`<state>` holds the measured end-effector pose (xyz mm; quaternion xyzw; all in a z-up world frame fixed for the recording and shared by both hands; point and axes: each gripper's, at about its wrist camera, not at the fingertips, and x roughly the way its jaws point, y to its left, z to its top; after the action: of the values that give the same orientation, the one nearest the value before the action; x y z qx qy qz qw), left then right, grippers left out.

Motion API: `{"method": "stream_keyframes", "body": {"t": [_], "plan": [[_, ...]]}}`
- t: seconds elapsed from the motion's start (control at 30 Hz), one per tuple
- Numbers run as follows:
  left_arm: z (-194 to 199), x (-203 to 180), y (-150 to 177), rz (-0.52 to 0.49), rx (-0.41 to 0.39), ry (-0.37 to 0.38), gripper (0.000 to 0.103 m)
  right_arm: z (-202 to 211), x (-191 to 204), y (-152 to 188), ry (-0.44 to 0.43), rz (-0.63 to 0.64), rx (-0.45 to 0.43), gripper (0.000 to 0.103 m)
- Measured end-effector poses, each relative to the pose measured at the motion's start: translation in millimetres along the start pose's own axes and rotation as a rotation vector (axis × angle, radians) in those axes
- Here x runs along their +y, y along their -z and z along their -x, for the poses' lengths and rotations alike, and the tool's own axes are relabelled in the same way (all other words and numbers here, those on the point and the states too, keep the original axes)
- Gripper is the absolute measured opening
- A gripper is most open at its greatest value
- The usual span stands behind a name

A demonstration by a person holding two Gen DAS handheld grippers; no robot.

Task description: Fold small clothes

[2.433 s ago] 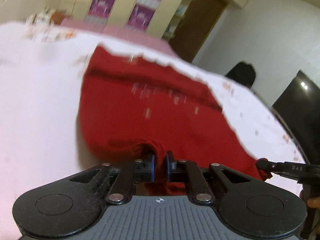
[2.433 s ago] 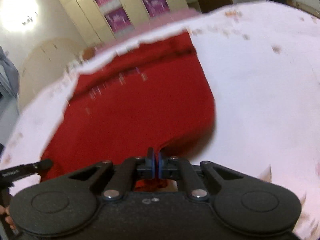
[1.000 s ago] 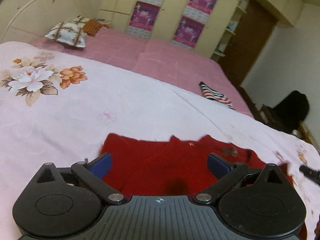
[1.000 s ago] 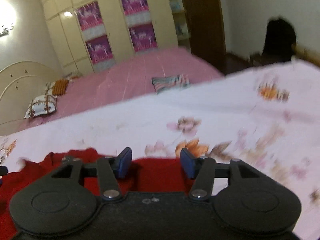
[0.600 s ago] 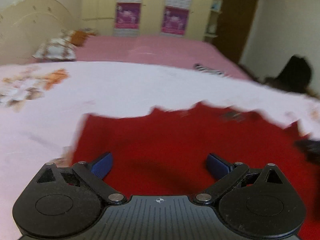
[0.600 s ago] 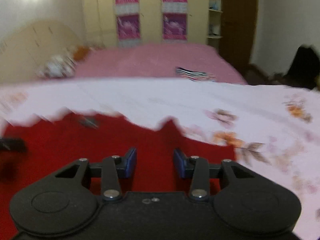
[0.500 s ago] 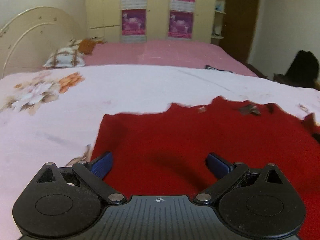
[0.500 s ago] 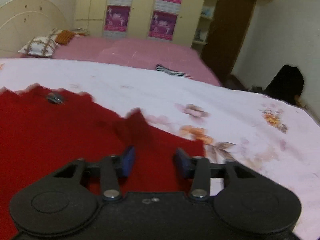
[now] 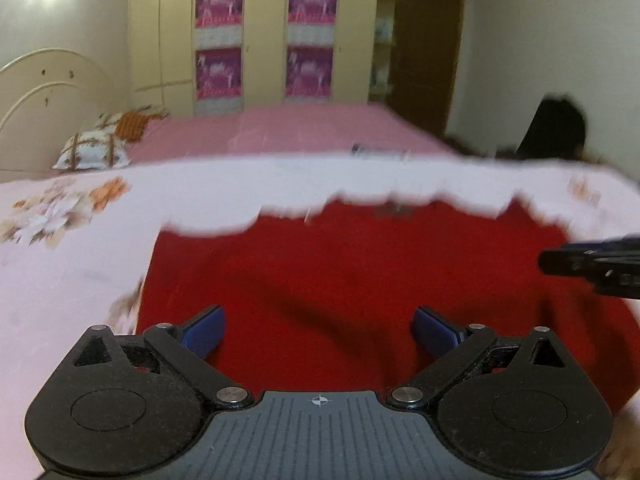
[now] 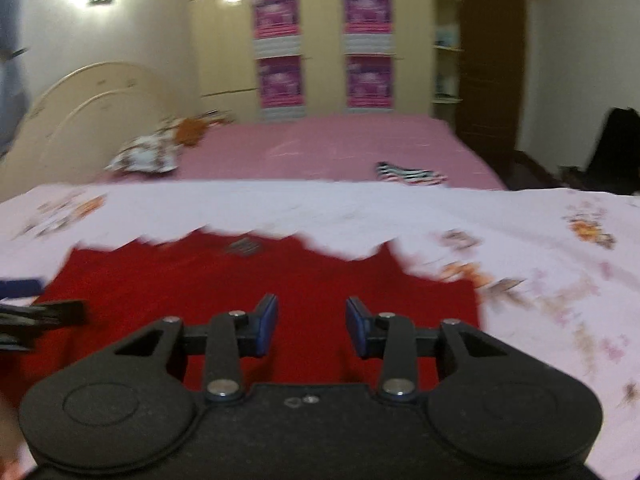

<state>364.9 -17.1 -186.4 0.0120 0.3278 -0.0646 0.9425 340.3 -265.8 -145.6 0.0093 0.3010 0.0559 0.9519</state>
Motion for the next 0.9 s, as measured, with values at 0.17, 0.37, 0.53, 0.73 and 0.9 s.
{"method": "stream_keyframes", "body": {"t": [0.17, 0.37, 0.53, 0.73, 0.9], "plan": [[10.6, 18.1, 26.2, -0.024, 0.017, -0.020, 0.100, -11.5, -15.6, 36.1, 0.167, 0.110, 0.061, 0.046], [41.8, 26.2, 24.8, 0.045, -0.045, -0.057, 0.100, 9.5, -42.4, 31.4, 0.198, -0.031, 0.069, 0.040], [30.5, 42.6, 7.7, 0.066, -0.033, -0.098, 0.100, 20.0, -41.7, 21.7, 0.129, -0.128, 0.032, 0.053], [-2.7, 60.7, 9.1, 0.131, 0.051, -0.056, 0.099, 1.5, -56.2, 15.3, 0.150, -0.180, 0.061, 0.060], [-1.6, 69.2, 15.7, 0.128, 0.021, -0.097, 0.056, -16.9, -60.4, 25.1, 0.211, -0.095, 0.108, 0.032]]}}
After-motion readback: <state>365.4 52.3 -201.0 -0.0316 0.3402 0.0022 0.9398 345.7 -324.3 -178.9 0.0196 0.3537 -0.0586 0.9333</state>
